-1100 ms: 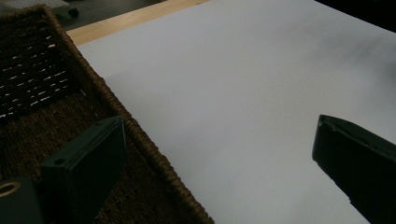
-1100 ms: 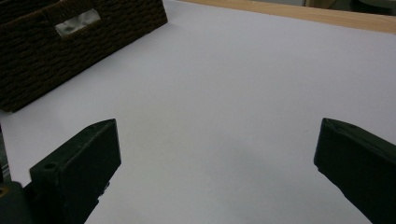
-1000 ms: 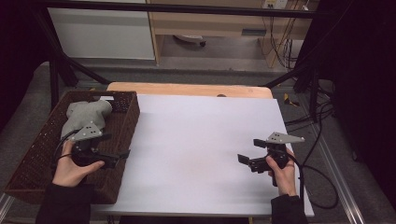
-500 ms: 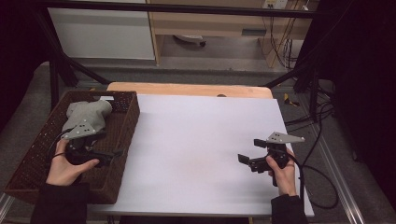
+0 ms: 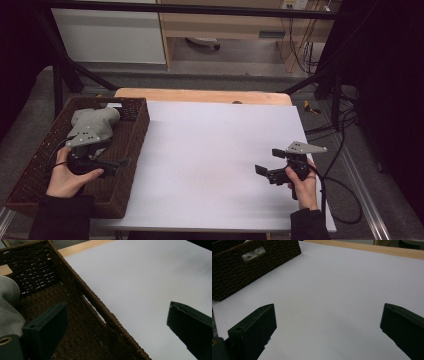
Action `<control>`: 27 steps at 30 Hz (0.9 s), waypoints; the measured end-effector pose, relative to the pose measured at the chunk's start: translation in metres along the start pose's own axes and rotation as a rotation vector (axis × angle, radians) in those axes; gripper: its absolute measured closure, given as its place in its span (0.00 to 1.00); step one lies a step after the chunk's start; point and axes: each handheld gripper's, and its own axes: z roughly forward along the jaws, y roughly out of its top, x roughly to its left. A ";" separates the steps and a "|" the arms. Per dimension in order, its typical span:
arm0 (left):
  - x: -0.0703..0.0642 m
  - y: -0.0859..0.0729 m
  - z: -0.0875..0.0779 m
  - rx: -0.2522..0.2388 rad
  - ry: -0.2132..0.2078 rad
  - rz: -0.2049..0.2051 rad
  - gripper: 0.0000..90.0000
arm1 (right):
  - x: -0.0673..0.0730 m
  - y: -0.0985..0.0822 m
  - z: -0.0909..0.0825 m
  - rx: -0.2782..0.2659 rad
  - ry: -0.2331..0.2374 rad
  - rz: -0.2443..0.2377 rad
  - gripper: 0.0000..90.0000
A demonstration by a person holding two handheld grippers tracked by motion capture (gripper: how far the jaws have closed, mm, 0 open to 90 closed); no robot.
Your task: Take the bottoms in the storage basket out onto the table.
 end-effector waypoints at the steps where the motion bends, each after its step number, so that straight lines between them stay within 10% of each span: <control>1: 0.001 0.000 -0.001 0.004 0.004 0.002 0.04 | 0.000 0.000 0.000 -0.001 -0.001 0.000 0.01; 27: 0.021 0.009 -0.026 0.062 0.077 0.008 0.04 | 0.000 -0.001 0.002 0.015 -0.004 0.002 0.01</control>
